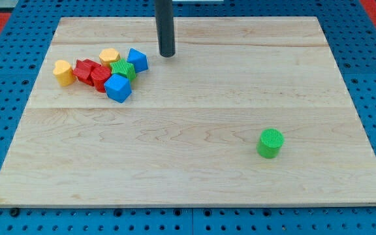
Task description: Slide the green circle to the up side and slightly left
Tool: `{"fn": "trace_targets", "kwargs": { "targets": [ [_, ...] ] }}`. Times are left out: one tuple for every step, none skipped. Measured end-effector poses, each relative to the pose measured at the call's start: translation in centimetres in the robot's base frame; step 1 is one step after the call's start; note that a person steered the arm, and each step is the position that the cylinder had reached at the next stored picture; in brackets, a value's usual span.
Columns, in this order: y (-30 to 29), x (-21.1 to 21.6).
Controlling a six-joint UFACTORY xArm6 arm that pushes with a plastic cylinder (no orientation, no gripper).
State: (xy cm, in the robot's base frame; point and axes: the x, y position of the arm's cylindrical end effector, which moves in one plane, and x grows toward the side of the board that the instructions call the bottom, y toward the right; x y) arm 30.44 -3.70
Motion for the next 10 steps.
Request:
{"fn": "trace_targets", "kwargs": {
  "targets": [
    [1.8,0.5],
    [6.3,3.2],
    [8.0,7.2],
    [10.3,11.9],
    [13.5,17.0],
    [12.2,23.8],
    [13.3,28.9],
    [16.0,28.5],
    [15.1,26.5],
    [17.6,24.3]
  ]
}}
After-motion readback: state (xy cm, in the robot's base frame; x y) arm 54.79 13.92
